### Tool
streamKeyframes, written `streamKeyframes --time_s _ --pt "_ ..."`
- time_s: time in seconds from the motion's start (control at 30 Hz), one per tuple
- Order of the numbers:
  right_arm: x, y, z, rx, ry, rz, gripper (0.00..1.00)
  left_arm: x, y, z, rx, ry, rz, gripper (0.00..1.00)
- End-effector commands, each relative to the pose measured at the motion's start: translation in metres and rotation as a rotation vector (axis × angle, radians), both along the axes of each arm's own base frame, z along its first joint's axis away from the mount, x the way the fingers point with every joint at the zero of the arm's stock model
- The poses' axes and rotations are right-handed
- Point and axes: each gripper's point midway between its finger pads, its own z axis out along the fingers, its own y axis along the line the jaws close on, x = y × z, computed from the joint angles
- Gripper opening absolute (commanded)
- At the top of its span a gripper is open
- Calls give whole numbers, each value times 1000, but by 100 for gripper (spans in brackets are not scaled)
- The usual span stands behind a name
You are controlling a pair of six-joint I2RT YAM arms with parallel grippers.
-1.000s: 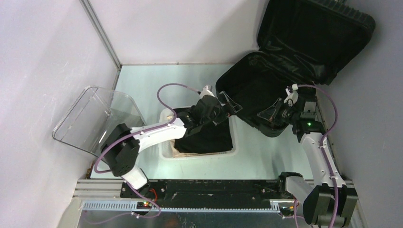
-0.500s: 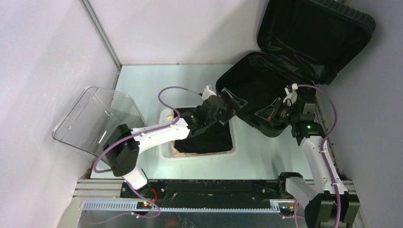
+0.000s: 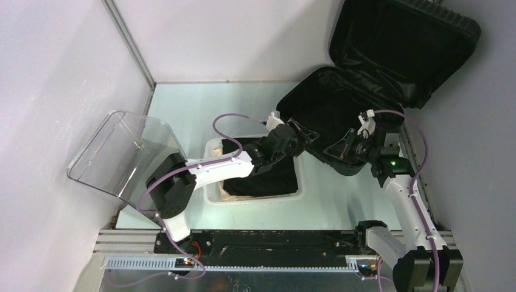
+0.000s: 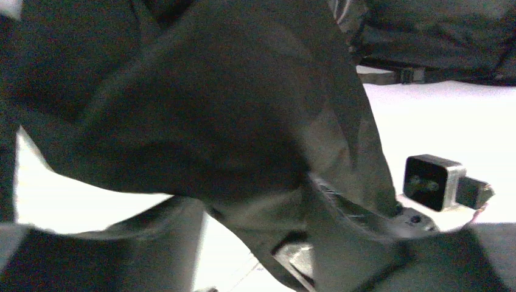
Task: Open, take out, and arrange the luggage
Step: Adjust the clothes in the opened luggage.
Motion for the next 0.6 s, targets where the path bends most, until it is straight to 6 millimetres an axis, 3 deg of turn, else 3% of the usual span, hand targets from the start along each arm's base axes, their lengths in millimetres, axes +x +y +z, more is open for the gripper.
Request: streamKeyframes --time_s 0.0,0.03,0.1,0.13,0.23,0.33,0.5,0.57 --pt "-13 6 1 -4 -7 68 5 22 17 34 -40 -131 51 45" --pt "-15 5 0 -7 3 59 13 21 19 37 -38 -137 40 27" --pt "-14 0 1 -22 3 19 29 23 25 39 -15 -161 19 5" --pt "-14 -3 3 -27 -6 -4 35 25 30 38 10 -175 13 3" --pt "-16 -7 11 0 0 -42 59 22 42 41 60 -196 -23 0" --pt "-20 -12 28 -3 -37 -46 65 22 57 39 145 -206 -59 0" --pt "-26 -17 54 6 -69 -32 69 20 71 61 183 -259 -93 0" --pt "-25 -18 68 24 -88 -30 69 17 76 62 236 -277 -116 0"
